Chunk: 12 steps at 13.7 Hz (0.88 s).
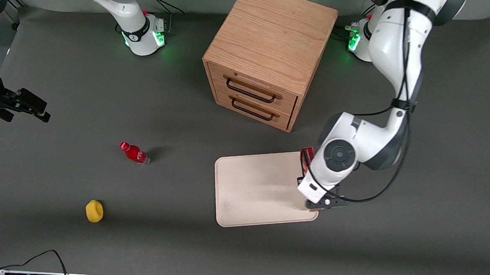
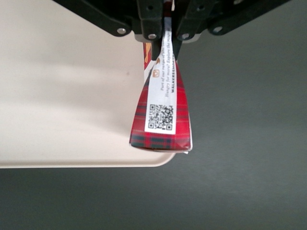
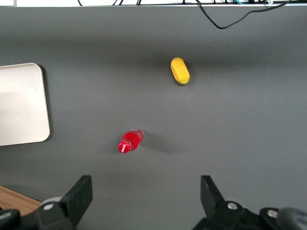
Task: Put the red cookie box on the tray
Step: 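Carry the cookie box with the left gripper over the white tray, then lower the box onto the tray and open the left gripper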
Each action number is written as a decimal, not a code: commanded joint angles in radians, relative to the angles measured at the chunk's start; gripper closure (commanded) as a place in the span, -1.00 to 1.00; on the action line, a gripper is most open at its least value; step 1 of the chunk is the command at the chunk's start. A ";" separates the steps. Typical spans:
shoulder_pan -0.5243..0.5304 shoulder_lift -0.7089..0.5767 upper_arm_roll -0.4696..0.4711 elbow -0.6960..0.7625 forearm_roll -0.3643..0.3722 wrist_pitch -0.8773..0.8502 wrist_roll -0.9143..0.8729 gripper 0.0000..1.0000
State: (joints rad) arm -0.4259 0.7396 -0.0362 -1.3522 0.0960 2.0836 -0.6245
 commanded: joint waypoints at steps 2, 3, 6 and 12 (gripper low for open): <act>-0.031 0.032 0.018 0.047 0.031 -0.014 -0.026 1.00; -0.037 0.041 0.018 0.047 0.036 -0.013 -0.026 1.00; -0.040 0.052 0.018 0.044 0.051 -0.013 -0.026 -0.99; 0.015 -0.015 0.026 0.077 0.047 -0.056 -0.011 -1.00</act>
State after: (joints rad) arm -0.4401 0.7743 -0.0174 -1.2946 0.1294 2.0791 -0.6307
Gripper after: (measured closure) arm 0.216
